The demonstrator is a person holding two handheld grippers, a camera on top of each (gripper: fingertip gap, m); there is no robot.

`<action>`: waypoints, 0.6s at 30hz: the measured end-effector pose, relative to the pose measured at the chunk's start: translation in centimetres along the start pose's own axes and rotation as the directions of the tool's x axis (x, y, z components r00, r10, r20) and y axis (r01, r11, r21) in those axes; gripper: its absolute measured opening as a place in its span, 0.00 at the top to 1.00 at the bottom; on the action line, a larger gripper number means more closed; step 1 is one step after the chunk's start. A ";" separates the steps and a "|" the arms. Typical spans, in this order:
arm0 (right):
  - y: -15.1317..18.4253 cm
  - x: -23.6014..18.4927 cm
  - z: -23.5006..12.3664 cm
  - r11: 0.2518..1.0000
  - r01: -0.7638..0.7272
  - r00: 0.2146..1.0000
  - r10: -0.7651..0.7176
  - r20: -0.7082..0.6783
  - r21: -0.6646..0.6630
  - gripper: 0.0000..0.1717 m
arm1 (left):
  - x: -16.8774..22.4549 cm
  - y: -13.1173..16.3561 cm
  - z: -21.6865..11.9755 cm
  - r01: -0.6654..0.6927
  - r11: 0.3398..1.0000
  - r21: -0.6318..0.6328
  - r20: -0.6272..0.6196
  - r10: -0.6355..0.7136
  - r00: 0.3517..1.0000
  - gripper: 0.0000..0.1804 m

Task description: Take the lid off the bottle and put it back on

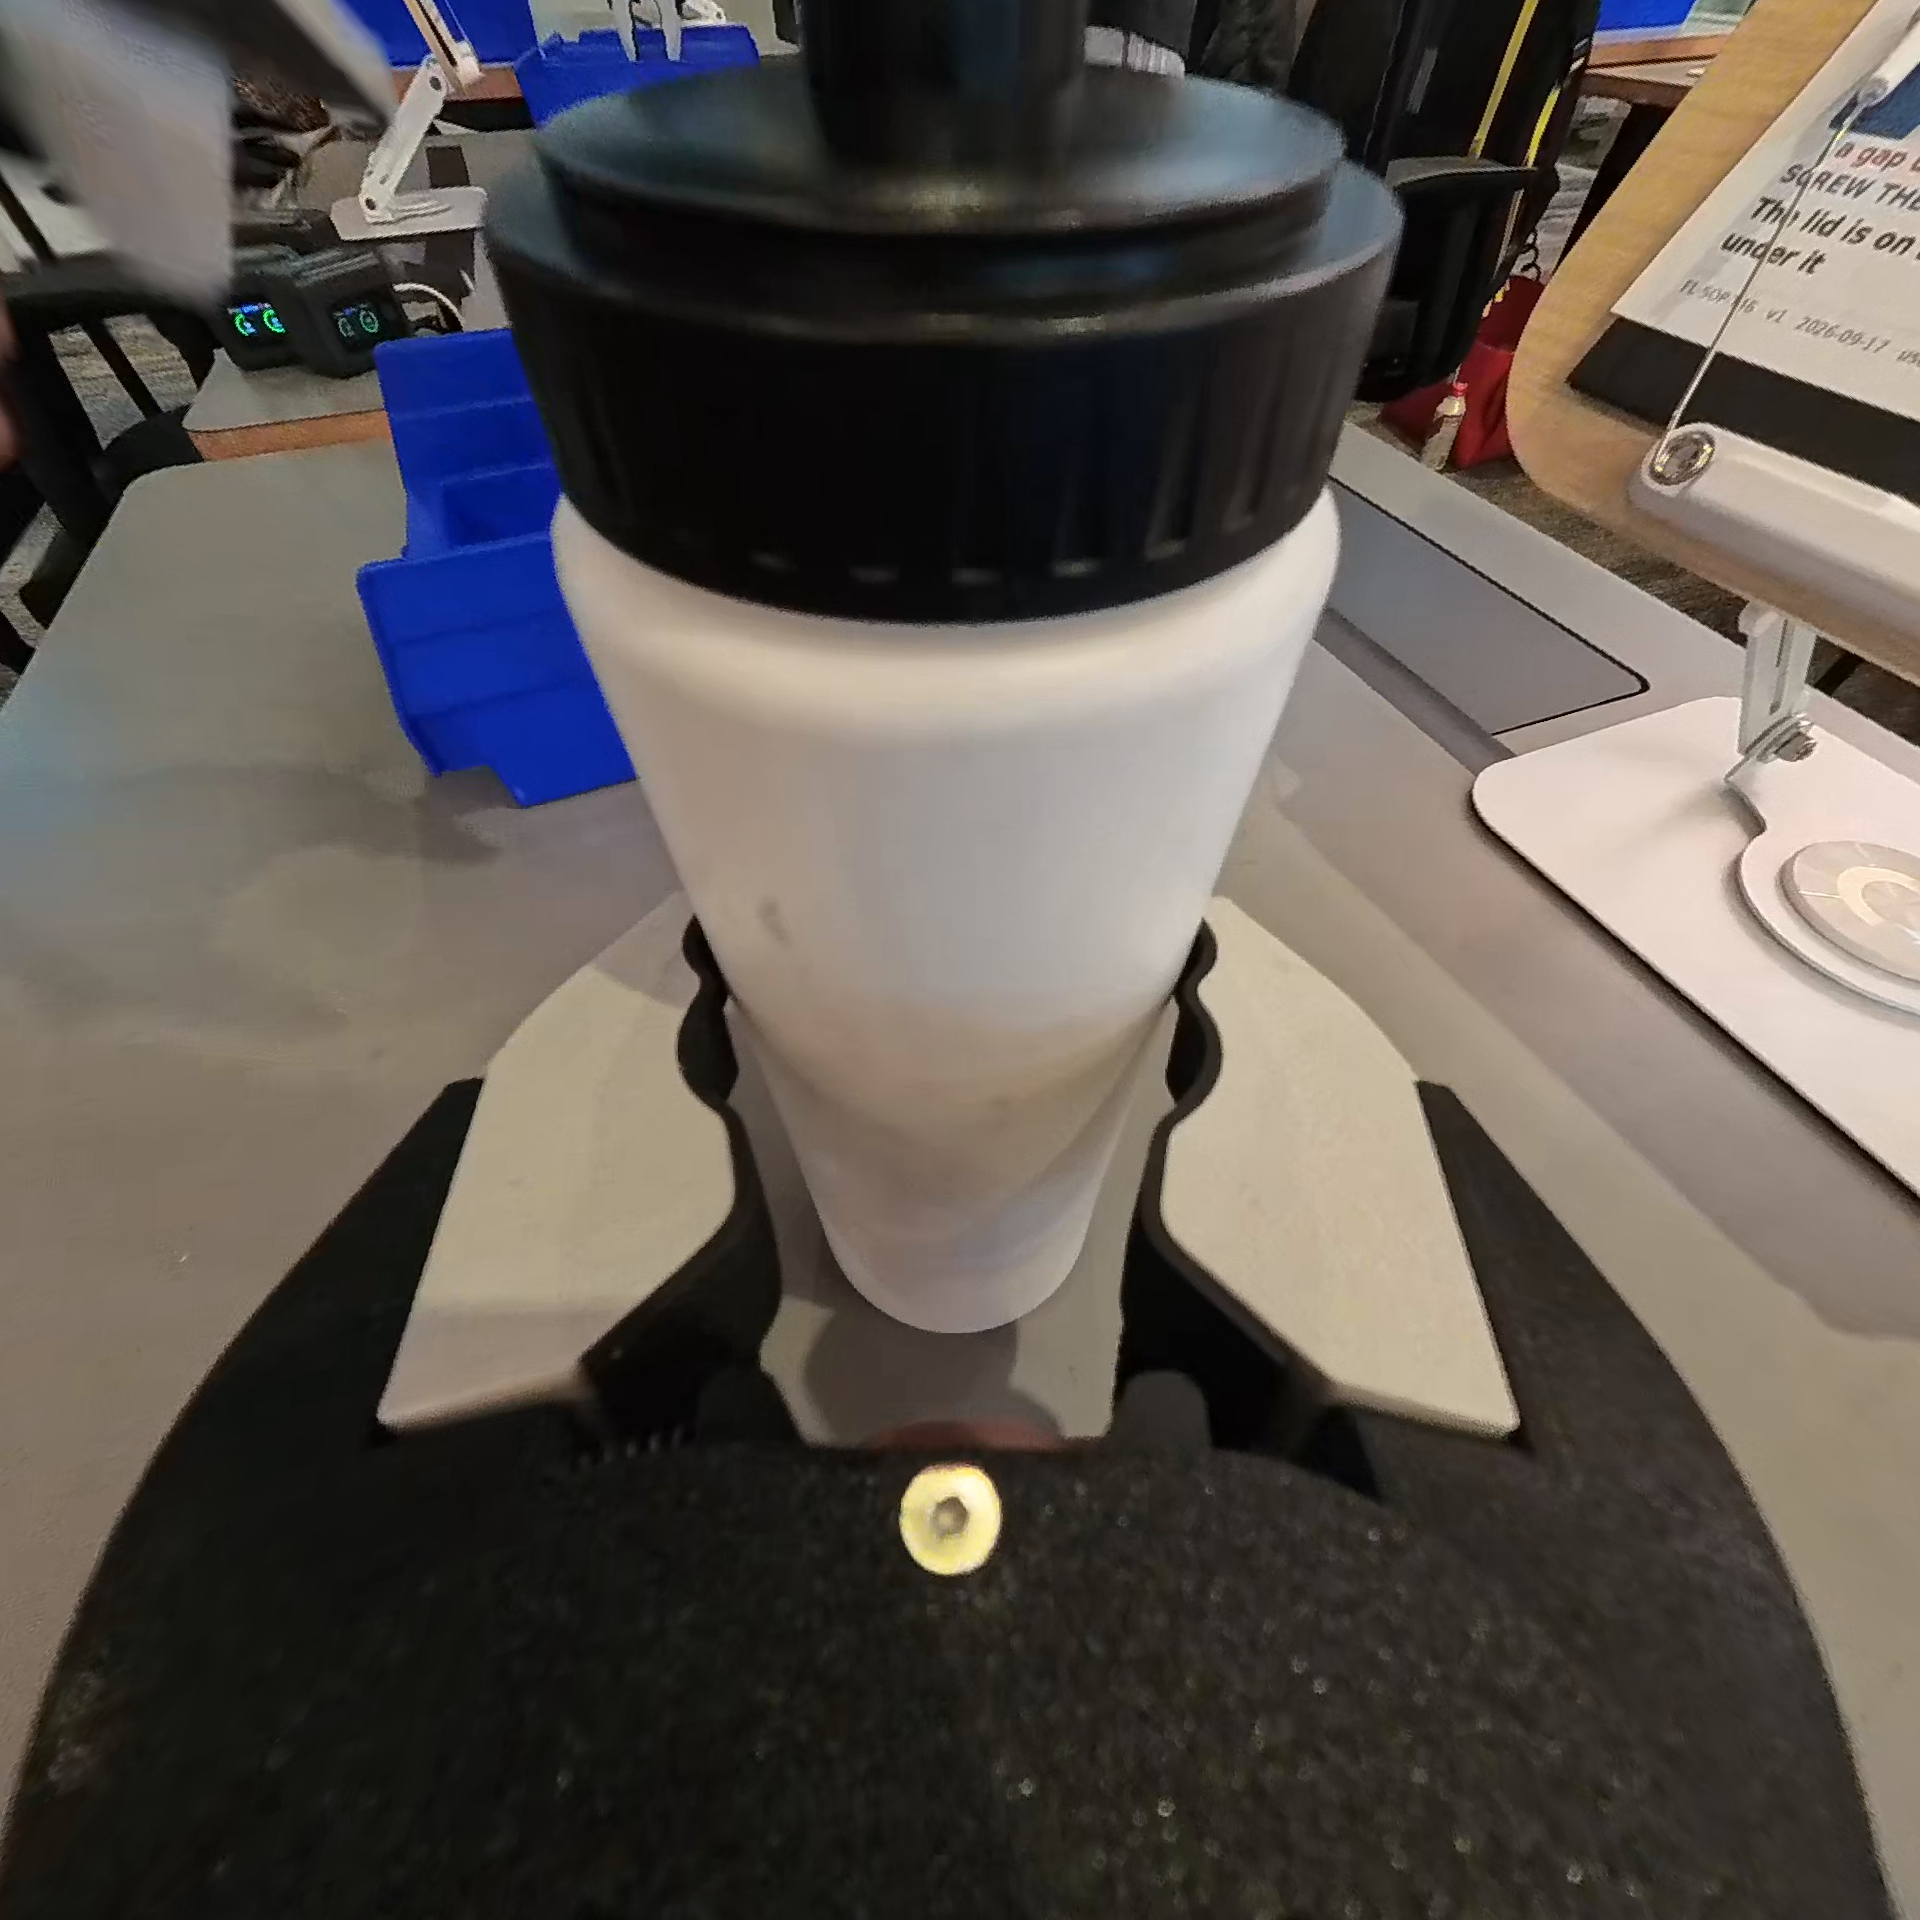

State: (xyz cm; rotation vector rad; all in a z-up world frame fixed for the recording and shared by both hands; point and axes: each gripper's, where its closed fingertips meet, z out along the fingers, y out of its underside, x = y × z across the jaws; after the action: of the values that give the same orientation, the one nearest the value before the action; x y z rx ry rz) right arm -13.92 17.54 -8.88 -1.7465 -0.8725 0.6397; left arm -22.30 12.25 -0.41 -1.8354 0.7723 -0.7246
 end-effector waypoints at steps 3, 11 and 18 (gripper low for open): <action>0.0 0.0 0.0 1.000 -0.001 1.000 0.001 -0.001 0.003 0.52 | 0.9 4.3 0.4 0.167 0.981 0.102 -0.076 -0.160 0.984 0.63; 0.0 0.2 0.0 1.000 -0.006 1.000 0.006 -0.021 -0.003 0.52 | -0.6 7.2 0.2 -0.010 0.951 0.309 0.021 0.004 1.000 0.66; -1.2 0.4 -1.1 1.000 -0.026 0.994 0.028 -0.107 0.016 0.52 | 1.6 8.5 1.4 0.036 0.980 0.194 -0.060 -0.025 0.998 0.57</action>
State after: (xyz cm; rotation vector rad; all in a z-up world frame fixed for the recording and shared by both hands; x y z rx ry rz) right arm -13.16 17.55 -7.39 -1.7659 -0.7694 0.5629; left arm -21.84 9.11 -8.63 -1.6590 0.6858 -0.8457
